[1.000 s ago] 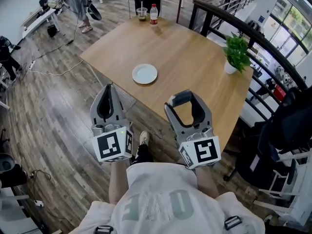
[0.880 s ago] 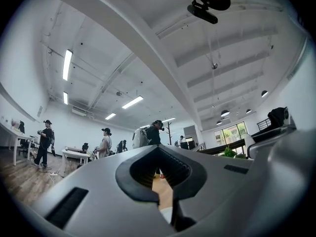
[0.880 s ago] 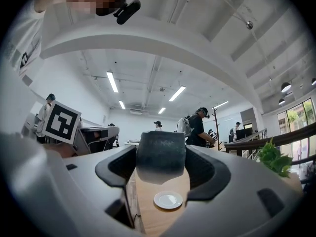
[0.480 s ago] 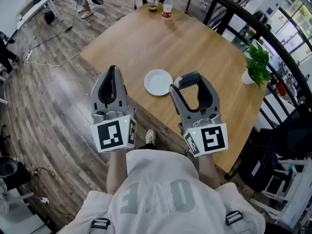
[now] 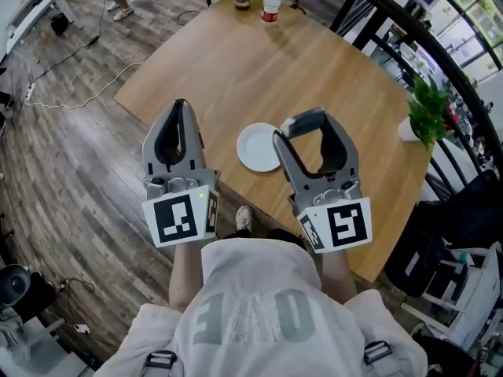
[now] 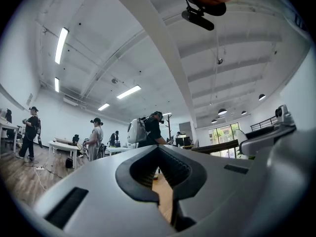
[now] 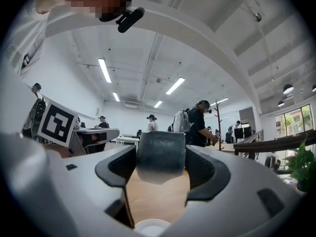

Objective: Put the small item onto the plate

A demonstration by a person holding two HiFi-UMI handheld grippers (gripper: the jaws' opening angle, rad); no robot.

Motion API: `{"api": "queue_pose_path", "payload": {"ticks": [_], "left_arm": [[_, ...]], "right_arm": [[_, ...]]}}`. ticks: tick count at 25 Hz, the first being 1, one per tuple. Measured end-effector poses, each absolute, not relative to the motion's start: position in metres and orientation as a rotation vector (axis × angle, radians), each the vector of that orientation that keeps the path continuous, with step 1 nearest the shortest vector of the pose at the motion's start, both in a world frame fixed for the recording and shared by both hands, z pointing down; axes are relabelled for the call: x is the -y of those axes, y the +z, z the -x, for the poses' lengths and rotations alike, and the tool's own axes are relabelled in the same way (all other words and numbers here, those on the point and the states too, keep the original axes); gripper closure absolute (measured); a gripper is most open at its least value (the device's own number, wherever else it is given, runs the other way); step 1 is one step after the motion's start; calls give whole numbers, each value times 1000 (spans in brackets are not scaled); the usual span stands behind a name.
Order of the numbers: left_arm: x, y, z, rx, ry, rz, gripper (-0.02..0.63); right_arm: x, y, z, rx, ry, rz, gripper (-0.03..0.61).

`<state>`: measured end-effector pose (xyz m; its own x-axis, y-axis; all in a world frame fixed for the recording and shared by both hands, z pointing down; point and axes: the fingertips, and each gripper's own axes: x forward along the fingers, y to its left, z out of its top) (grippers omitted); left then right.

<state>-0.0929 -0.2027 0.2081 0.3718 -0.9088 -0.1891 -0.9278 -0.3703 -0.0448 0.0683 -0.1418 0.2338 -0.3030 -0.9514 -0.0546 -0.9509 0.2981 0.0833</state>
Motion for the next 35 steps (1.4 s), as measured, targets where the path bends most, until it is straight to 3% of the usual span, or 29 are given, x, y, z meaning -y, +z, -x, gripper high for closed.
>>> {"api": "queue_pose_path", "payload": {"ticks": [20, 35], "left_arm": [[226, 229, 64, -1660, 133, 2528, 604], [238, 276, 62, -1714, -9, 2529, 604]], "right_arm": [[182, 265, -77, 2470, -60, -1758, 268], [221, 456, -55, 2178, 397, -1267, 268]]}}
